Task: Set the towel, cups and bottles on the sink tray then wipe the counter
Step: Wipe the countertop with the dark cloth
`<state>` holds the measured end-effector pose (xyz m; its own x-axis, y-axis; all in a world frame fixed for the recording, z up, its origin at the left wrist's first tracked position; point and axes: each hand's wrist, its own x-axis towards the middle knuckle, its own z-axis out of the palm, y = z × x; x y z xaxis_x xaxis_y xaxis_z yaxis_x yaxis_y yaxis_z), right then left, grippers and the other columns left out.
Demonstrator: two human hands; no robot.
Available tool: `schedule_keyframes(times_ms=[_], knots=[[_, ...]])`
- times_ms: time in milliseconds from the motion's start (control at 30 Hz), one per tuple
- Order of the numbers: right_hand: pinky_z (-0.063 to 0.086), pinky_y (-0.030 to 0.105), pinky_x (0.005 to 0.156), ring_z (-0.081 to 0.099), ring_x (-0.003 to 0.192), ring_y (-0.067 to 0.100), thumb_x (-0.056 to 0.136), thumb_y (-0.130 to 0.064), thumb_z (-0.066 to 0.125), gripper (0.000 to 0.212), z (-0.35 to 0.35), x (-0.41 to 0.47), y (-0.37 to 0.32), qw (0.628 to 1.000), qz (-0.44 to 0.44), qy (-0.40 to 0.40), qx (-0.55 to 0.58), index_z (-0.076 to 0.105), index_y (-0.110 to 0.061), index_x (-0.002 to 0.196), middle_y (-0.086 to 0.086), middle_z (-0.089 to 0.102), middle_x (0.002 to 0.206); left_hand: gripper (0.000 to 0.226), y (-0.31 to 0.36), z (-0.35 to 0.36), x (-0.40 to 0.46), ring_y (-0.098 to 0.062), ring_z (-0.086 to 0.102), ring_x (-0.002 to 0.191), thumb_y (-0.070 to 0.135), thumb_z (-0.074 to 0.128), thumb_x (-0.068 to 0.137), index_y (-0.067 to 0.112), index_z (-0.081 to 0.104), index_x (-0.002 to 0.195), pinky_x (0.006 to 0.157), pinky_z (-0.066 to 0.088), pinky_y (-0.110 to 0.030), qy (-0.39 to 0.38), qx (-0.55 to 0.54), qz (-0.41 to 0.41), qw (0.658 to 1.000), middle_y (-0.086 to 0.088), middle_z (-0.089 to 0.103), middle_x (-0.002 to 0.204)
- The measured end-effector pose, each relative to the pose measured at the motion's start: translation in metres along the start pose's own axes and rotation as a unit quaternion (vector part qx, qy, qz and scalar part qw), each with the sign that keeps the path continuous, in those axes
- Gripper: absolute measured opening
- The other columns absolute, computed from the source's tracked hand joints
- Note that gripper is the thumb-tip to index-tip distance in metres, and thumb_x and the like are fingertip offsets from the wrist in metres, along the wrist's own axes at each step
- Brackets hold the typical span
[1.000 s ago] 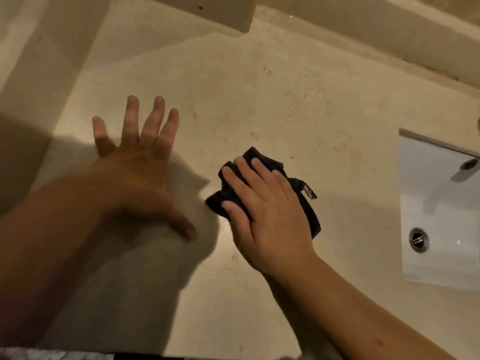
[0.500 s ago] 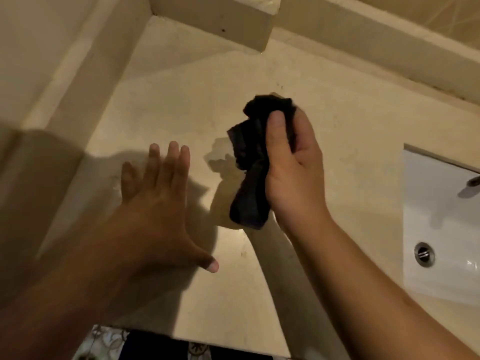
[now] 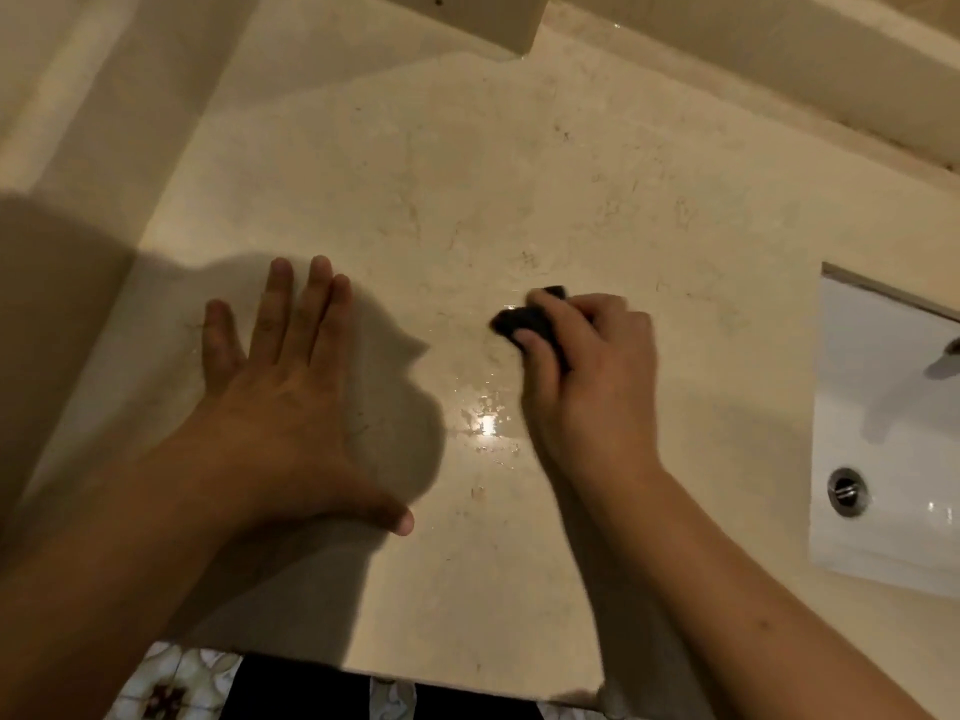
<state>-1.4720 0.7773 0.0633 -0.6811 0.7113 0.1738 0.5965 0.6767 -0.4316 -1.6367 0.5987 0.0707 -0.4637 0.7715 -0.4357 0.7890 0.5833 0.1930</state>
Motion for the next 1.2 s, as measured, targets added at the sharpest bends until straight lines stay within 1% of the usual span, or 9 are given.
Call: schedule_keyframes(times_ms=[167, 333, 500, 600, 667, 733, 867, 1033, 1200], knots=[[0.038, 0.03, 0.094, 0.05, 0.112, 0.033, 0.101, -0.026, 0.058, 0.034, -0.058, 0.0, 0.085, 0.987, 0.155, 0.023, -0.03, 0.065, -0.013, 0.131, 0.018, 0.059, 0.119, 0.175, 0.009, -0.014, -0.007, -0.019, -0.05, 0.137, 0.106, 0.045, 0.016, 0.024, -0.05, 0.138, 0.114, -0.019, -0.058, -0.017, -0.027, 0.012, 0.999, 0.004, -0.053, 0.149], [0.043, 0.007, 0.085, 0.058, 0.101, -0.006, 0.101, -0.038, 0.052, 0.036, -0.081, 0.007, 0.07, 0.954, 0.249, 0.122, 0.115, 0.052, -0.035, 0.137, -0.011, 0.058, 0.129, 0.172, 0.037, -0.007, -0.021, -0.023, -0.048, 0.138, 0.101, 0.054, 0.027, 0.021, -0.043, 0.144, 0.11, -0.022, -0.06, 0.005, -0.052, 0.063, 0.997, 0.003, -0.049, 0.152], [0.057, 0.03, 0.088, 0.068, 0.103, 0.007, 0.095, -0.033, 0.066, 0.033, -0.049, -0.006, -0.03, 0.931, 0.171, 0.119, 0.3, 0.059, -0.041, 0.127, -0.008, 0.066, 0.118, 0.174, 0.043, 0.008, -0.03, -0.025, -0.043, 0.142, 0.107, 0.039, 0.022, 0.012, -0.036, 0.147, 0.114, -0.017, -0.061, 0.003, -0.044, 0.054, 0.998, -0.005, -0.039, 0.158], [0.049, 0.023, 0.094, 0.06, 0.109, -0.001, 0.092, -0.032, 0.068, 0.033, -0.016, -0.023, -0.075, 0.959, 0.045, 0.016, 0.28, 0.059, -0.037, 0.124, -0.025, 0.061, 0.115, 0.169, 0.036, 0.013, -0.032, -0.031, -0.032, 0.147, 0.109, 0.027, 0.031, 0.002, -0.008, 0.156, 0.116, -0.01, -0.064, 0.007, 0.009, 0.072, 0.997, -0.016, -0.024, 0.163], [0.047, 0.028, 0.093, 0.057, 0.106, 0.005, 0.094, -0.028, 0.066, 0.027, 0.006, -0.039, -0.083, 0.969, -0.019, -0.068, 0.238, 0.066, -0.03, 0.121, -0.019, 0.065, 0.111, 0.156, 0.036, 0.016, -0.032, -0.035, -0.027, 0.149, 0.107, 0.027, 0.043, 0.007, -0.003, 0.159, 0.116, -0.007, -0.065, 0.009, 0.039, 0.082, 0.996, -0.02, -0.015, 0.165], [0.045, 0.031, 0.088, 0.051, 0.108, 0.019, 0.094, -0.022, 0.067, 0.03, 0.019, -0.049, -0.077, 0.984, -0.035, -0.078, 0.157, 0.069, -0.018, 0.123, 0.001, 0.065, 0.114, 0.152, 0.037, 0.018, -0.029, -0.034, -0.027, 0.149, 0.109, 0.021, 0.043, 0.014, -0.002, 0.16, 0.116, -0.007, -0.065, 0.015, 0.047, 0.076, 0.996, -0.02, -0.013, 0.165], [0.045, 0.036, 0.08, 0.044, 0.1, 0.023, 0.092, -0.021, 0.067, 0.028, 0.021, -0.039, -0.047, 0.995, -0.064, -0.036, 0.07, 0.07, -0.011, 0.119, 0.009, 0.063, 0.111, 0.171, 0.042, 0.018, -0.027, -0.029, -0.025, 0.151, 0.112, 0.019, 0.021, 0.012, -0.001, 0.159, 0.119, -0.009, -0.06, 0.028, 0.034, 0.047, 0.998, -0.014, -0.016, 0.165], [0.039, 0.03, 0.079, 0.044, 0.095, 0.024, 0.097, -0.023, 0.065, 0.025, -0.011, -0.019, 0.03, 0.999, 0.005, 0.04, 0.032, 0.07, -0.006, 0.115, 0.013, 0.061, 0.102, 0.179, 0.046, 0.019, -0.029, -0.023, -0.012, 0.154, 0.111, 0.028, 0.017, 0.005, -0.007, 0.157, 0.119, -0.009, -0.05, 0.031, 0.029, 0.021, 0.999, -0.013, -0.004, 0.167], [0.027, 0.019, 0.081, 0.044, 0.103, 0.025, 0.1, -0.026, 0.055, 0.028, -0.064, -0.024, 0.108, 0.99, 0.135, 0.025, -0.035, 0.066, -0.004, 0.115, 0.016, 0.06, 0.108, 0.177, 0.045, 0.017, -0.028, -0.013, -0.032, 0.147, 0.112, 0.032, 0.016, 0.014, -0.017, 0.156, 0.119, -0.017, -0.049, 0.038, 0.011, 0.017, 0.999, 0.0, -0.02, 0.165]])
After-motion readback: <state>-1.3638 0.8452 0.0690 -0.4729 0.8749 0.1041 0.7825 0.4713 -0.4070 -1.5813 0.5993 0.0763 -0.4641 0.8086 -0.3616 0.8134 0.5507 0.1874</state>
